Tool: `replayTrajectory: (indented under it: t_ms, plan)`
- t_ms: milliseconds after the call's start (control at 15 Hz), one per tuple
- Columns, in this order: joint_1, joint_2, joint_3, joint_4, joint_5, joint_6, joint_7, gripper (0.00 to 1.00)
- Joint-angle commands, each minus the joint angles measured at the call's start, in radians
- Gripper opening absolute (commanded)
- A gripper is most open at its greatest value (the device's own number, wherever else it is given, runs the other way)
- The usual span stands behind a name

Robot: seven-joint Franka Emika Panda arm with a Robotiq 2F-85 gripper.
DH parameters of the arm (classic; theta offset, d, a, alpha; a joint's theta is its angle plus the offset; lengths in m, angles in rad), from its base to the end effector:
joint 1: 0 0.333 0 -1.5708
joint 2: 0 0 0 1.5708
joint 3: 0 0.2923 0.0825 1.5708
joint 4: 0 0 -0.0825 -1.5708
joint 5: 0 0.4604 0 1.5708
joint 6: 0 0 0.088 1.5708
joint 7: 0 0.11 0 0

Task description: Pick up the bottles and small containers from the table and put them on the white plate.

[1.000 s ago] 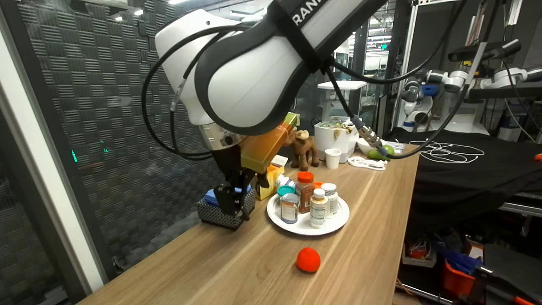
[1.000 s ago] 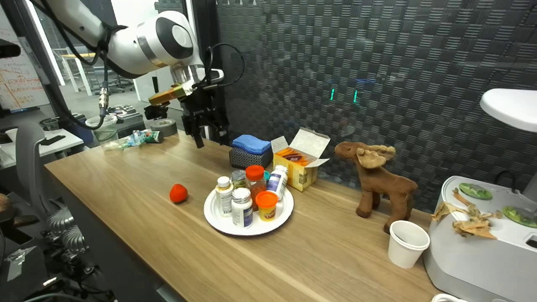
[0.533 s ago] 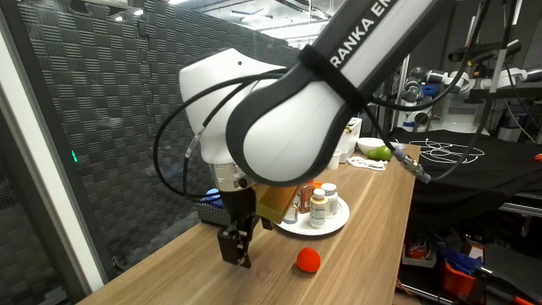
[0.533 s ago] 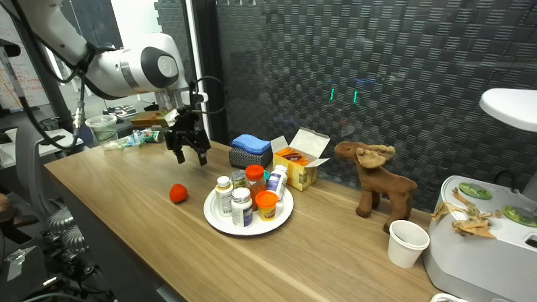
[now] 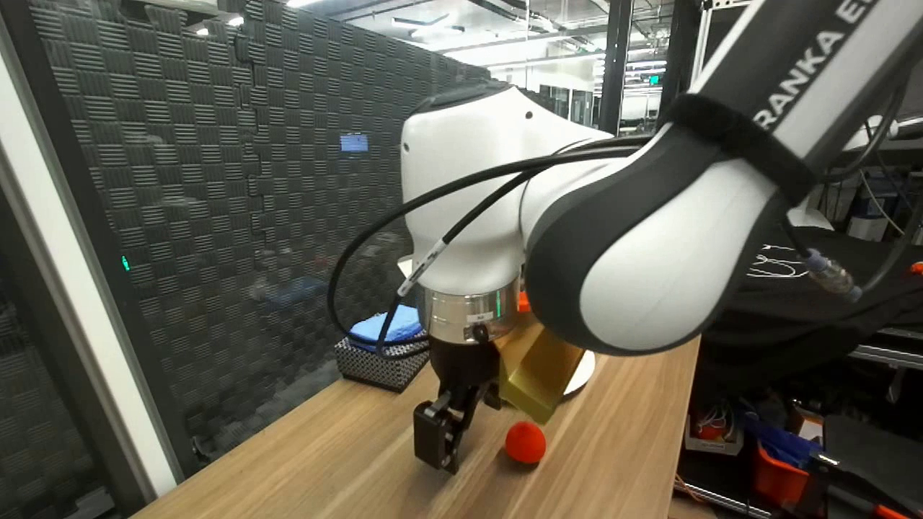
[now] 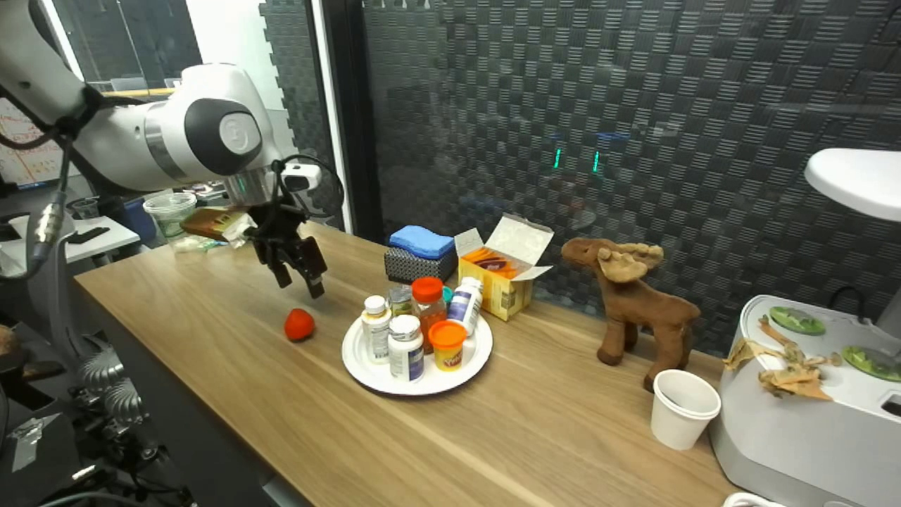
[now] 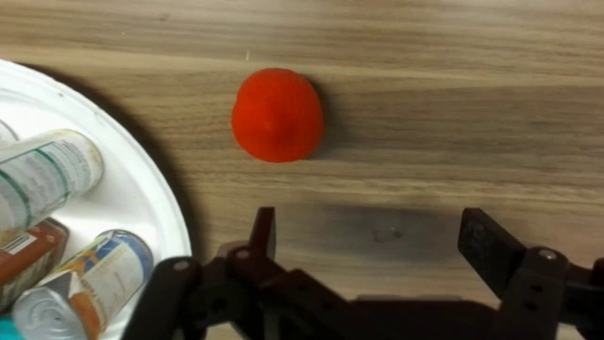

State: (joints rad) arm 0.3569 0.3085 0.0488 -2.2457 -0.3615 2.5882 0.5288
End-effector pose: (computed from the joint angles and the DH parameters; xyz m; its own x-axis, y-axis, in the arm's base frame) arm 0.5318 0.2366 0.1417 0.9777 0.1851 0.0991 0.1688 -0.9737 0.1531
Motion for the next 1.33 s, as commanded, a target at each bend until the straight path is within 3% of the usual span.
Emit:
replayTrajectory:
  t_ms: [0, 200, 800, 1267]
  plan:
    - [0.001, -0.133, -0.026, -0.098, -0.052, 0.035, 0.074, 1.00]
    - [-0.035, -0.167, -0.010, -0.113, -0.028, 0.013, 0.058, 1.00]
    - [-0.151, -0.138, 0.050, -0.098, 0.272, -0.044, -0.232, 1.00]
    - [-0.179, -0.071, 0.075, -0.043, 0.379, -0.122, -0.381, 1.00]
